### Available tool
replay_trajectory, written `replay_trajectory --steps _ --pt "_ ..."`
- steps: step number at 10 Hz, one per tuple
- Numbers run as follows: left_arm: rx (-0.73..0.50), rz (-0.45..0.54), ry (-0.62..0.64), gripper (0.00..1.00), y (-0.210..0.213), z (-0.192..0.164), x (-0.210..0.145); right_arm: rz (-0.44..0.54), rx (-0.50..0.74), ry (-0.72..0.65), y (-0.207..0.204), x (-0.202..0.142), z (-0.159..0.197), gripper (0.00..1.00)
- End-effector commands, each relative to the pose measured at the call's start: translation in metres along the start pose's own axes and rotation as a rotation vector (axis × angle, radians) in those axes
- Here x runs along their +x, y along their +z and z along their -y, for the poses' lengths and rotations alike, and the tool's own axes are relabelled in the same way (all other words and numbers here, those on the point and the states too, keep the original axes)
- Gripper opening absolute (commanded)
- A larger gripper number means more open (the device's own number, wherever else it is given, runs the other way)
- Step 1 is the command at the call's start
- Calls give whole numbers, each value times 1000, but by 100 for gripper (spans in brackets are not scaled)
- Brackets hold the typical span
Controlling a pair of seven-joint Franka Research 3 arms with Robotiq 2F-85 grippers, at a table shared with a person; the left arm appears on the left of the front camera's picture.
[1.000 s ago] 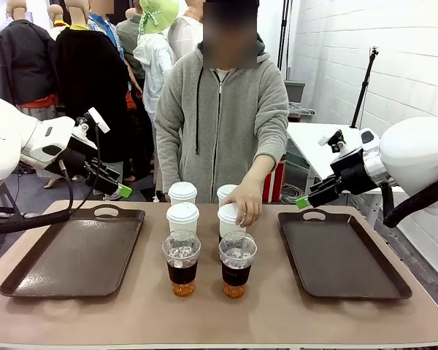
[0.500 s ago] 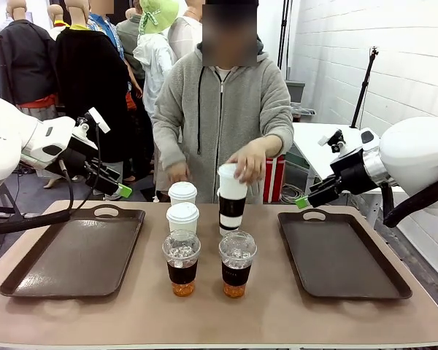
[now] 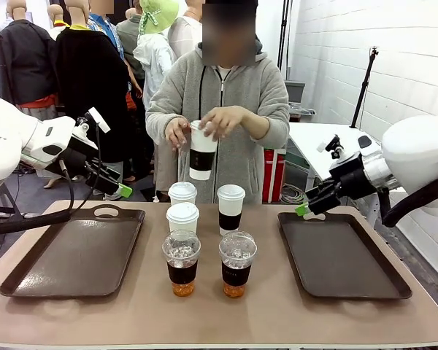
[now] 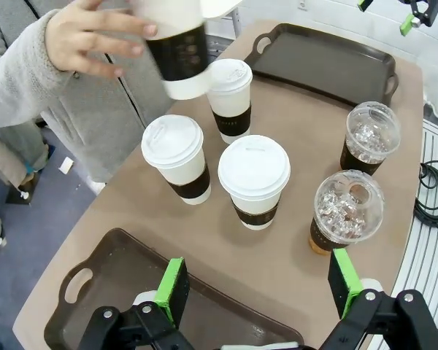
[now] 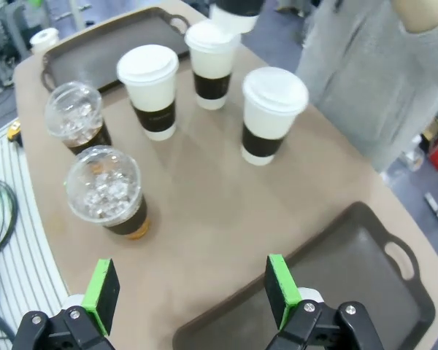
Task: Distribute the coffee onto the tray.
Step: Pick up one iced Americano and place it on the right Handle tray.
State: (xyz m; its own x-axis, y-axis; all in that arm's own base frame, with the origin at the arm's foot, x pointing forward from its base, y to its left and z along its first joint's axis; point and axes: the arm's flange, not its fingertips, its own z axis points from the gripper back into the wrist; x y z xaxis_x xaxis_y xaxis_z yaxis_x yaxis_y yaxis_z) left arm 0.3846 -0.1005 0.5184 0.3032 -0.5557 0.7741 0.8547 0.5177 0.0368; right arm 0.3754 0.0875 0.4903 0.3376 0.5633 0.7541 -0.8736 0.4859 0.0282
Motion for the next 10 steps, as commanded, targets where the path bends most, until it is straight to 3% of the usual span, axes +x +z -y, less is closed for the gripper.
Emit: replay_trajectory --steps 1,7,10 --pt "-13 10 -21 100 -2 -5 -1 35 129 83 -14 -17 10 100" --pt "-13 10 -21 100 -2 -5 -1 71 274 344 -53 -42 23 100" --pt "-13 10 -21 100 -2 -5 -1 7 248 286 -58 -40 26 100"
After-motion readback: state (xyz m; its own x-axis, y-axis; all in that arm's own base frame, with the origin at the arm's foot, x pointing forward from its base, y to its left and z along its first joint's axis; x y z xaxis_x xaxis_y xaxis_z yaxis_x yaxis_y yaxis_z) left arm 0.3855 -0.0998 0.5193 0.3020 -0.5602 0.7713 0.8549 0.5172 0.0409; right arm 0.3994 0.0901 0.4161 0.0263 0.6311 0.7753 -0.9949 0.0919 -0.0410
